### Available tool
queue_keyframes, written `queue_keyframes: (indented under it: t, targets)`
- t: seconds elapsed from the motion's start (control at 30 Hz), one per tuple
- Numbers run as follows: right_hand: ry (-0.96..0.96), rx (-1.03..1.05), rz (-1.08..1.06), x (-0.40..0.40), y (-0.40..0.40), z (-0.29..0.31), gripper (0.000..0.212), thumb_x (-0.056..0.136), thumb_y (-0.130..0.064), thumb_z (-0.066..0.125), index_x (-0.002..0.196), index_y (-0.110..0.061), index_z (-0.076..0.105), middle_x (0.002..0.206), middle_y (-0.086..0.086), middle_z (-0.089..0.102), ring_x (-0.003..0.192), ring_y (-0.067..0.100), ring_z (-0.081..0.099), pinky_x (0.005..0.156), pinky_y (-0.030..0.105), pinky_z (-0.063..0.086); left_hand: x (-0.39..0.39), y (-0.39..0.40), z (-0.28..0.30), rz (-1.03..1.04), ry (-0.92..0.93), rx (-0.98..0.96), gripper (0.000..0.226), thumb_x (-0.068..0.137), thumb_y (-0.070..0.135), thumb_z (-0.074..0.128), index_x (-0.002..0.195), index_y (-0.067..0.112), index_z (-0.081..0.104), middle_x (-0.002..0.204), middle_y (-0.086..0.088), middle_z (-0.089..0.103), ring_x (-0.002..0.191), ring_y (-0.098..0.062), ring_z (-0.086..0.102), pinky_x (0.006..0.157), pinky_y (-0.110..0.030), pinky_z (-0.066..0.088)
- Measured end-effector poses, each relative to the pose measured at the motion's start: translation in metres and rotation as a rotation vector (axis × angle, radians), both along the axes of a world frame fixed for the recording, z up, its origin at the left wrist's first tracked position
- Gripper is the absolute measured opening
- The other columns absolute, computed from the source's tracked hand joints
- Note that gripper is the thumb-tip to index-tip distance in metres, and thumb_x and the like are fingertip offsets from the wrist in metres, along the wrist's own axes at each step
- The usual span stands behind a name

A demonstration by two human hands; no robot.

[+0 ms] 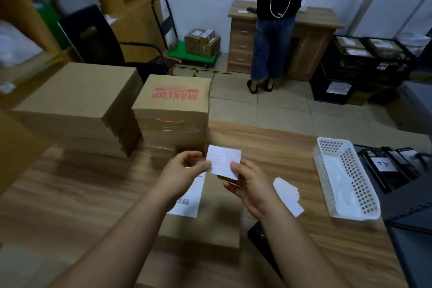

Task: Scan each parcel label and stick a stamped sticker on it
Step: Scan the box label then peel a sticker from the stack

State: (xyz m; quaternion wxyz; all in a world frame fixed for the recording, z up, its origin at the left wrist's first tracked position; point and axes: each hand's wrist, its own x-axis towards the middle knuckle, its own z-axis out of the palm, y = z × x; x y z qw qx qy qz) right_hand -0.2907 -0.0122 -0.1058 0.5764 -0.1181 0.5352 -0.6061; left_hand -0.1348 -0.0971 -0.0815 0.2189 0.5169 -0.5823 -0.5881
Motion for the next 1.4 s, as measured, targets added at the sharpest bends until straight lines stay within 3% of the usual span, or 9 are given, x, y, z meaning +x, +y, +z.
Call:
queue_keyframes:
  t: [0.23,0.47,0.63,0.7,0.83,0.93,1.03,1.3,1.4]
  targets:
    - [0.454,0.286,-0.093,0.037,-0.002,-0.032,0.017,0.092,-0.025,0.068,0.105,-0.014,0.071,0.094,0.002,0.074,0.077,0.014,0.066,0.066,0.025,0.057,0.022,-0.005,-0.036,0.015,0.048,0.097,0.034,0.080,0.004,0.075,0.110,0.013,0.061,0.077,-0.006,0.068,0.063,-0.010,0.059,0.062,-0.026,0.042]
    - [0.645,0.415,-0.219,0.014,-0.020,-0.067,0.023,0.089,-0.023,0.070,0.111,-0.019,0.066,0.104,-0.001,0.071,0.094,0.016,0.066,0.091,0.039,0.053,0.054,-0.014,-0.095,0.002,-0.124,-0.046,0.039,0.088,0.027,0.070,0.125,0.023,0.059,0.117,0.004,0.066,0.096,-0.015,0.063,0.080,-0.032,0.051]
    - [1.013,0.543,-0.006,0.016,-0.037,-0.089,0.027,0.093,-0.021,0.060,0.119,-0.014,0.065,0.107,0.001,0.067,0.087,0.014,0.054,0.063,0.023,0.039,0.094,-0.015,-0.143,-0.500,-0.714,-0.556,0.081,0.075,0.071,0.015,0.145,0.038,0.039,0.161,0.009,0.019,0.146,-0.021,0.021,0.115,-0.042,0.023]
    - [1.208,0.596,0.085,0.019,-0.041,-0.096,0.028,0.093,-0.028,0.057,0.118,-0.016,0.062,0.109,0.003,0.067,0.089,0.019,0.057,0.067,0.027,0.038,0.102,-0.011,-0.153,-0.561,-0.762,-0.551,0.084,0.075,0.072,0.002,0.152,0.043,0.020,0.164,0.015,-0.005,0.150,-0.020,0.005,0.118,-0.042,0.012]
    - [1.332,0.827,0.030,0.003,-0.039,-0.091,0.035,0.096,-0.033,0.052,0.125,-0.013,0.052,0.118,0.010,0.063,0.105,0.032,0.059,0.072,0.034,0.039,0.100,-0.006,-0.160,-0.554,-0.723,-0.587,0.082,0.078,0.070,0.003,0.153,0.041,0.016,0.163,0.014,-0.009,0.151,-0.020,0.003,0.120,-0.042,0.008]
    - [1.497,0.675,0.050,0.020,-0.043,-0.097,0.040,0.101,-0.031,0.043,0.138,-0.016,0.049,0.143,0.013,0.046,0.129,0.032,0.043,0.096,0.041,0.037,0.101,-0.007,-0.166,-0.552,-0.718,-0.595,0.081,0.079,0.069,0.004,0.154,0.041,0.015,0.163,0.013,-0.010,0.152,-0.021,0.002,0.120,-0.042,0.007]
    - [1.669,0.538,0.382,0.061,-0.040,-0.121,0.053,0.105,-0.043,0.026,0.155,-0.028,0.023,0.165,0.004,0.010,0.151,0.026,0.007,0.122,0.041,0.005,0.102,-0.008,-0.171,-0.535,-0.700,-0.614,0.081,0.080,0.070,0.009,0.154,0.039,0.019,0.164,0.011,-0.003,0.151,-0.024,0.009,0.119,-0.042,0.014]
    - [1.799,0.385,0.712,0.062,0.000,-0.132,0.072,0.094,-0.057,0.000,0.157,-0.023,0.000,0.160,-0.012,-0.015,0.151,0.016,-0.015,0.121,0.040,-0.014,0.101,-0.007,-0.173,-0.497,-0.679,-0.663,0.079,0.081,0.069,0.016,0.151,0.034,0.033,0.164,0.008,0.010,0.144,-0.028,0.030,0.113,-0.043,0.029]
    - [1.780,0.303,0.706,0.063,0.029,-0.132,0.069,0.097,-0.057,0.011,0.157,-0.023,0.007,0.159,-0.015,-0.010,0.150,0.010,-0.012,0.120,0.034,-0.016,0.101,-0.006,-0.172,-0.503,-0.689,-0.633,0.083,0.078,0.071,0.011,0.152,0.036,0.028,0.164,0.011,0.005,0.144,-0.024,0.028,0.113,-0.041,0.028]
